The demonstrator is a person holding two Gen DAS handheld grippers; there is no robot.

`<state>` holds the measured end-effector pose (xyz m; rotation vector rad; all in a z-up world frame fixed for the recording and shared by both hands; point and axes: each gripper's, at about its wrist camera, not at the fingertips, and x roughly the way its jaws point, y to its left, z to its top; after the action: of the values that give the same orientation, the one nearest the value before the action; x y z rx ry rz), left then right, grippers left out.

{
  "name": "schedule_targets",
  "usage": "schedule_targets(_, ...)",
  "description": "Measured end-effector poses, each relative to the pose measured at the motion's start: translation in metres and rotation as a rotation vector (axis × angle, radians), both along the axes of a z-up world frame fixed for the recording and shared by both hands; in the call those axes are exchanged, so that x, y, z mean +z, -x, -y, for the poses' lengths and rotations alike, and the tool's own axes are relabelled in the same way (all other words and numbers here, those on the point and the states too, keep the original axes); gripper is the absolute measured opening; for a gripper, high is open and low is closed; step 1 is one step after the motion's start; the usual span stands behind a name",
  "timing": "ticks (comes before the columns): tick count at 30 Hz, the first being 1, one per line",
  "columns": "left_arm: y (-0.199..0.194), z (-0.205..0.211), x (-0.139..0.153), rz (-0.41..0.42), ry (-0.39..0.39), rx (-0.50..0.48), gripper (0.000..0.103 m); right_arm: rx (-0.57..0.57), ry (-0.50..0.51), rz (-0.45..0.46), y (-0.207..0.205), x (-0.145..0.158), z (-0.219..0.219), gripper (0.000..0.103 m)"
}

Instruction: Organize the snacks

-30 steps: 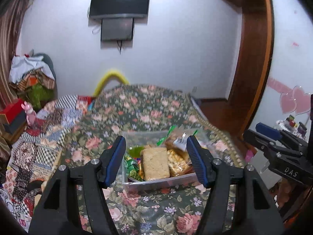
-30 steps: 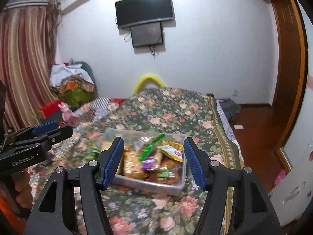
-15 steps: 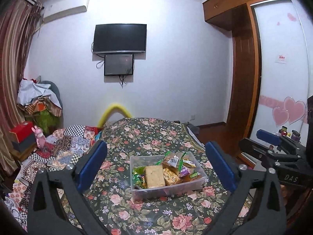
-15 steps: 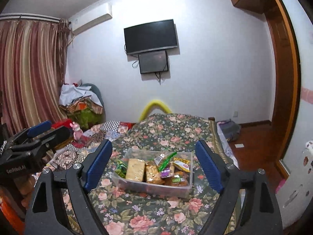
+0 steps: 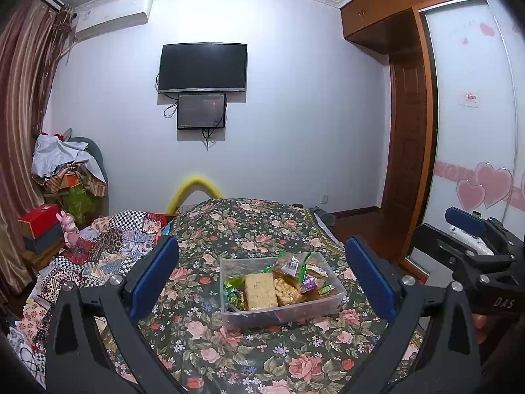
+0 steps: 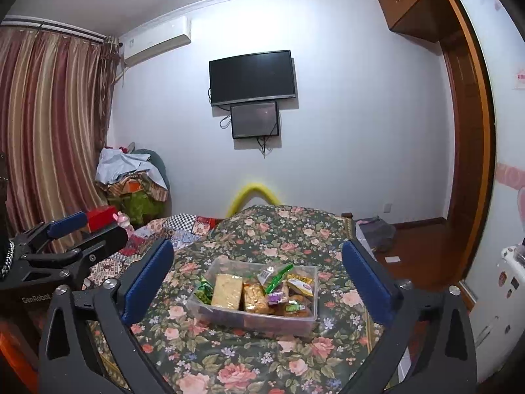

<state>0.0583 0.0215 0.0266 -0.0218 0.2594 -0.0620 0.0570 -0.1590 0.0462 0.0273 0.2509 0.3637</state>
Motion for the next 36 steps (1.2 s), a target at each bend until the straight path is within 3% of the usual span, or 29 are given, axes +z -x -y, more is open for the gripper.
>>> schedule_targets(36,-0.0076,-0.0014,-0.0076,-0.028,0.021,-0.007,0.103,-0.025,0.005,-0.008,0.0048,-0.0023,0.0011,0.103)
